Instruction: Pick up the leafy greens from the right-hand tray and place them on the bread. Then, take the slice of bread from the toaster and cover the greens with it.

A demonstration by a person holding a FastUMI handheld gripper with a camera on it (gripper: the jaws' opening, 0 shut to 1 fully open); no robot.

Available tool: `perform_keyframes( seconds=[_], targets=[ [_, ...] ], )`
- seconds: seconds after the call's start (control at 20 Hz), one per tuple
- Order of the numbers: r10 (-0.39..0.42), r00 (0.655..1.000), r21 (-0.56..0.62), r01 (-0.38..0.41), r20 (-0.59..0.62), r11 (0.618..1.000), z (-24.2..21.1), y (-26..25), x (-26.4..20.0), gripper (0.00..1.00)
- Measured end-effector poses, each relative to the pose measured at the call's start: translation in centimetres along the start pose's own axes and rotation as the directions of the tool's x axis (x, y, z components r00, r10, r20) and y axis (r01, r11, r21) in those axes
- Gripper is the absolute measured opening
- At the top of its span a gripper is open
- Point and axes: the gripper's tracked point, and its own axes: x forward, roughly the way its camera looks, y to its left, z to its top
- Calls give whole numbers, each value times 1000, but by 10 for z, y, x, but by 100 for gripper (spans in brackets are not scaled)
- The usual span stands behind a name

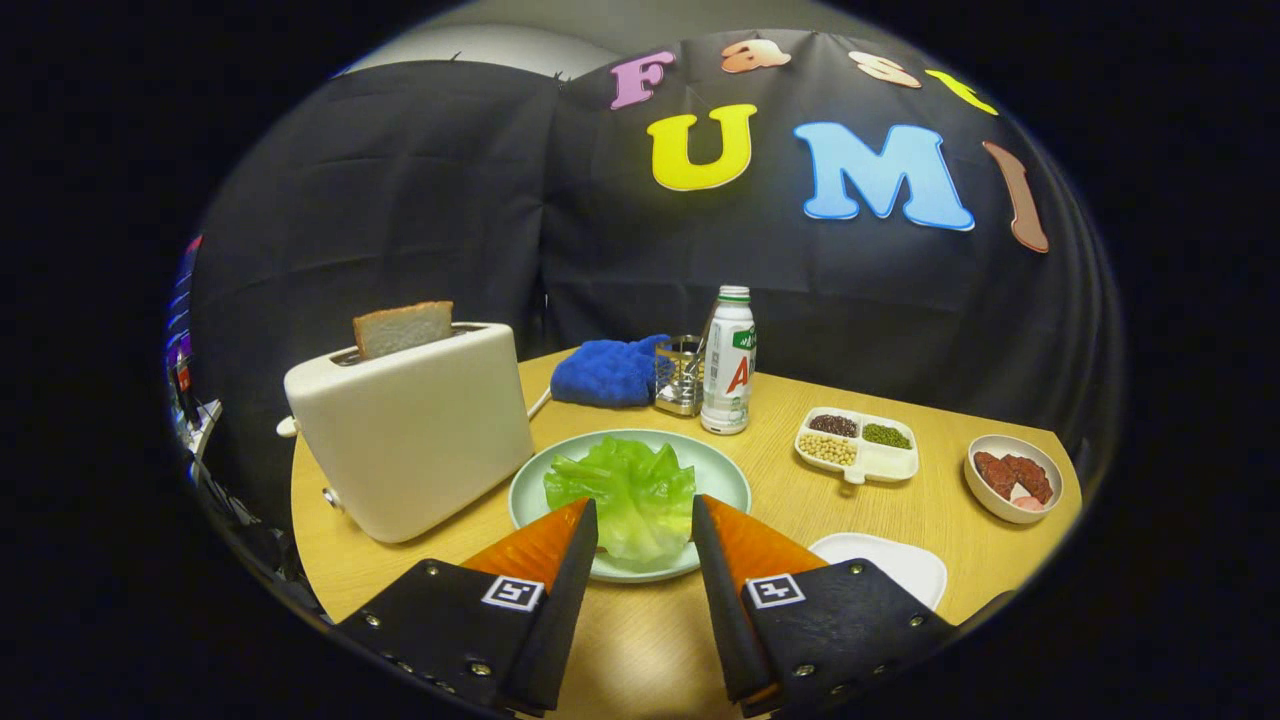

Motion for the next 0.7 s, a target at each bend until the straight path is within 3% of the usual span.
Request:
perform_keyframes(
  seconds=[0.35, 0.7],
  targets=[
    [-16, 987, 1, 16, 161, 1000, 44, 53, -28, 59],
    [-36, 978, -94, 57, 207, 994, 61, 108, -33, 59]
  ],
)
